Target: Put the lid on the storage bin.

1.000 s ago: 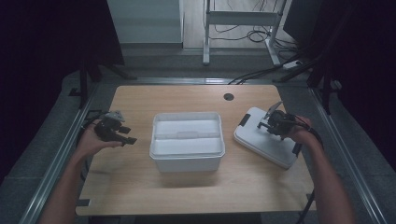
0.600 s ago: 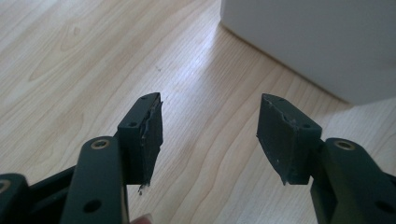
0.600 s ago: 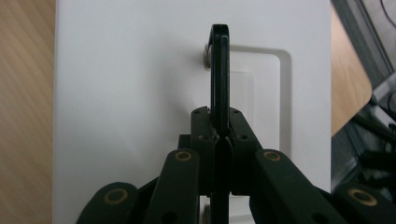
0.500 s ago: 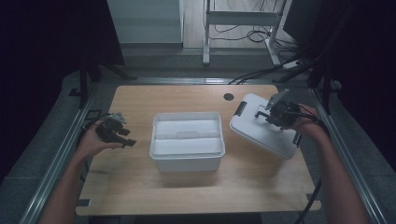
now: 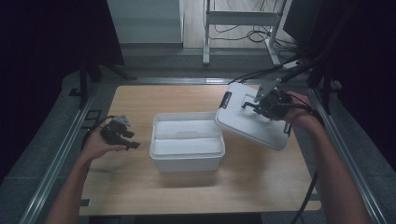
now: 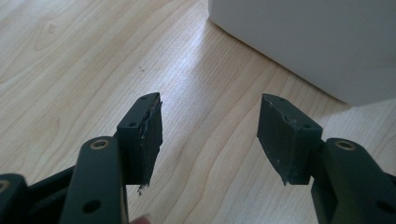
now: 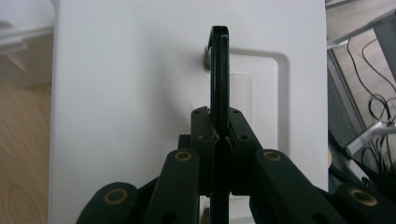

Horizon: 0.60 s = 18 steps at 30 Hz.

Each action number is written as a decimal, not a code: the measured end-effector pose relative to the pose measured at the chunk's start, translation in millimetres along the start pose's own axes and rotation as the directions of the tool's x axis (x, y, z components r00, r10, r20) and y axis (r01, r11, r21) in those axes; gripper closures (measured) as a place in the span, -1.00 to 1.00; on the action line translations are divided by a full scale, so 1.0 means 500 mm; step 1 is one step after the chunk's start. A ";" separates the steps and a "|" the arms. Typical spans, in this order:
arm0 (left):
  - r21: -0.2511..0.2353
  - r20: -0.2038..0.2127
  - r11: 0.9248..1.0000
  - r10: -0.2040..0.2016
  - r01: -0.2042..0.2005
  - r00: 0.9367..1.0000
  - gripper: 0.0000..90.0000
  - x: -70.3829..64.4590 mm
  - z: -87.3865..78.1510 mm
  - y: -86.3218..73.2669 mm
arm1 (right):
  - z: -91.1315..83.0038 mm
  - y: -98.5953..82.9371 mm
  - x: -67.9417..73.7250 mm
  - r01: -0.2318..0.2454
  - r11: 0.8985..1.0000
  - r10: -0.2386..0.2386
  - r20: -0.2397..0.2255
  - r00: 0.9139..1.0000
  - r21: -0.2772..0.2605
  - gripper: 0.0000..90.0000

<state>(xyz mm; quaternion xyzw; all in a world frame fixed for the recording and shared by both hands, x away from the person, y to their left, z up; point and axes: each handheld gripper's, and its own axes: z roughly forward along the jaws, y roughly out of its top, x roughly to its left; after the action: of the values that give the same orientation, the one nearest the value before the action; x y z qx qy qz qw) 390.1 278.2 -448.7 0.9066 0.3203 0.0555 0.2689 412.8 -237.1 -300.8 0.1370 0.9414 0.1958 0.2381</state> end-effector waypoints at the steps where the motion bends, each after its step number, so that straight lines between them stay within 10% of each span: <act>1: 0.006 0.002 1.000 0.007 -0.007 1.000 -0.10 0.001 0.003 0.000 | 0.000 0.006 0.002 0.004 1.000 -0.004 -0.001 1.000 -0.005 0.87; 18: 0.047 0.020 0.999 0.014 -0.015 1.000 -0.11 -0.003 0.050 0.000 | 0.023 0.101 0.041 0.092 0.993 -0.096 -0.059 0.994 -0.076 0.87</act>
<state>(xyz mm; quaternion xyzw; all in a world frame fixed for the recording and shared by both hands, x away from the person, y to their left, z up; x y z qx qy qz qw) 395.4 266.1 -469.9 0.9155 0.3124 0.0410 0.2502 409.4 -181.8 -296.4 0.0774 0.9460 0.2230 0.2222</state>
